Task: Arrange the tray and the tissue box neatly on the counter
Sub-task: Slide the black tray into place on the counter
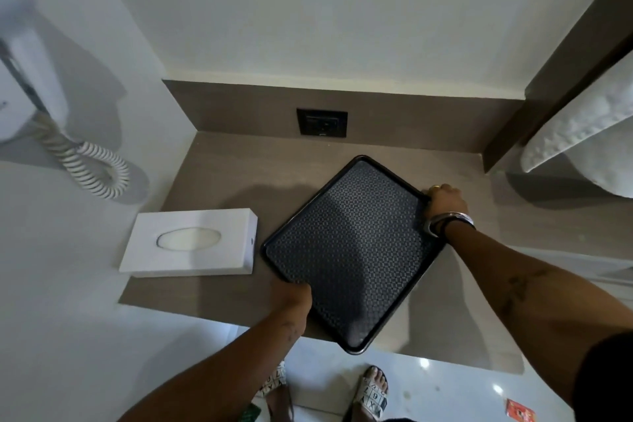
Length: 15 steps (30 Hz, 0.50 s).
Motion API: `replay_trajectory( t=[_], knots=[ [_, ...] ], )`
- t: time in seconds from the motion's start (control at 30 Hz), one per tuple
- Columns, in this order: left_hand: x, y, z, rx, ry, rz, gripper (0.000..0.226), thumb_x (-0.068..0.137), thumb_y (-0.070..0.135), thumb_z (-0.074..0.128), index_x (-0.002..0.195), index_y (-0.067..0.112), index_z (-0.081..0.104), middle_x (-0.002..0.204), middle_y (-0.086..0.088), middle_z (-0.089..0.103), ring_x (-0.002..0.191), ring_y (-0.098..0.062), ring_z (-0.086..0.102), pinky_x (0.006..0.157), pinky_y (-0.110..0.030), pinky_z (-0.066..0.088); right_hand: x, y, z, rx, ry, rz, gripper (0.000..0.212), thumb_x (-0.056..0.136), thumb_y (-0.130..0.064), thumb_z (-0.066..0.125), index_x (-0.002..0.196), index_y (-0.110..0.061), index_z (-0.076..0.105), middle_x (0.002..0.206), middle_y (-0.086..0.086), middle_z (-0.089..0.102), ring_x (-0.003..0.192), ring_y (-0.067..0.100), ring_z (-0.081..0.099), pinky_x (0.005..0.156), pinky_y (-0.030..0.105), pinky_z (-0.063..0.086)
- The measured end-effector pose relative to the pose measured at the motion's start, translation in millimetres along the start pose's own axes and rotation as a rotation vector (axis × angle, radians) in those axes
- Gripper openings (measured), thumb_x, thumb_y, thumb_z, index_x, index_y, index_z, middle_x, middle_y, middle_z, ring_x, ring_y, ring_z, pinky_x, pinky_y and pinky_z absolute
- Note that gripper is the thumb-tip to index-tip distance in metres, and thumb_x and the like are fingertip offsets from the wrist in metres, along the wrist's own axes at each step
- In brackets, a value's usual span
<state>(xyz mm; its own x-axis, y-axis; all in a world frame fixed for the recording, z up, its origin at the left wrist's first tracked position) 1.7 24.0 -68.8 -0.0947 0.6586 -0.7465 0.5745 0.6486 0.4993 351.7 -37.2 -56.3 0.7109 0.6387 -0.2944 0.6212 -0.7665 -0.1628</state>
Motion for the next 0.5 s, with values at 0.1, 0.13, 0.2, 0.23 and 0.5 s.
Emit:
replay_trajectory(
  t=[0.1, 0.13, 0.2, 0.23, 0.5],
  knots=[
    [-0.6, 26.1, -3.9, -0.077, 0.023, 0.096, 0.044, 0.095, 0.014, 0.056, 0.135, 0.000, 0.050, 0.133, -0.021, 0.059, 0.121, -0.039, 0.059, 0.102, -0.048, 0.052, -9.8, 16.5, 2.1, 0.149, 0.025, 0.062, 0.034, 0.085, -0.010, 0.055, 0.117, -0.010, 0.068, 0.120, 0.024, 0.059, 0.114, 0.042, 0.051, 0.097, 0.043, 0.048],
    [2.5, 36.2, -6.1, -0.097, 0.054, 0.159, 0.037, 0.096, 0.016, 0.056, 0.129, -0.001, 0.055, 0.127, -0.020, 0.061, 0.118, -0.038, 0.060, 0.102, -0.044, 0.050, -16.6, 22.4, 3.1, 0.227, 0.053, 0.116, 0.031, 0.085, -0.009, 0.056, 0.113, -0.006, 0.069, 0.118, 0.026, 0.060, 0.112, 0.043, 0.053, 0.096, 0.042, 0.048],
    [9.0, 61.9, -10.3, -0.011, 0.070, 0.299, 0.009, 0.093, 0.012, 0.060, 0.092, 0.005, 0.065, 0.099, -0.019, 0.068, 0.095, -0.036, 0.066, 0.081, -0.035, 0.055, -35.6, 31.8, 7.0, 0.392, 0.126, 0.256, 0.027, 0.083, -0.007, 0.060, 0.106, 0.001, 0.071, 0.115, 0.027, 0.062, 0.106, 0.043, 0.058, 0.094, 0.040, 0.048],
    [12.2, 76.6, -12.4, 0.053, 0.063, 0.352, 0.016, 0.090, 0.010, 0.063, 0.074, 0.012, 0.060, 0.080, -0.012, 0.066, 0.077, -0.032, 0.066, 0.063, -0.027, 0.054, -47.9, 33.6, 10.8, 0.454, 0.160, 0.327, 0.026, 0.082, -0.005, 0.061, 0.104, 0.002, 0.070, 0.115, 0.028, 0.062, 0.104, 0.043, 0.060, 0.094, 0.039, 0.048],
    [66.1, 148.9, -24.6, 0.299, 0.001, 0.531, 0.017, 0.088, 0.005, 0.057, 0.087, -0.008, 0.068, 0.096, -0.028, 0.071, 0.091, -0.042, 0.067, 0.072, -0.043, 0.054, -103.3, 0.0, 51.3, 0.698, 0.279, 0.560, 0.025, 0.076, 0.006, 0.060, 0.100, 0.006, 0.067, 0.113, 0.028, 0.059, 0.098, 0.043, 0.061, 0.088, 0.038, 0.048]
  ],
)
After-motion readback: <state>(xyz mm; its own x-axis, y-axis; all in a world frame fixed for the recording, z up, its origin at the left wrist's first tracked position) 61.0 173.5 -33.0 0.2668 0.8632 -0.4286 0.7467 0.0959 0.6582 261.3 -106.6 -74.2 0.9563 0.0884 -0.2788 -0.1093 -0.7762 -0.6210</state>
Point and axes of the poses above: each hand's wrist, its own x-axis towards the middle knuckle, its own z-axis out of the palm, y = z × x, the point moved 3 cm from there along x, towards the middle knuckle
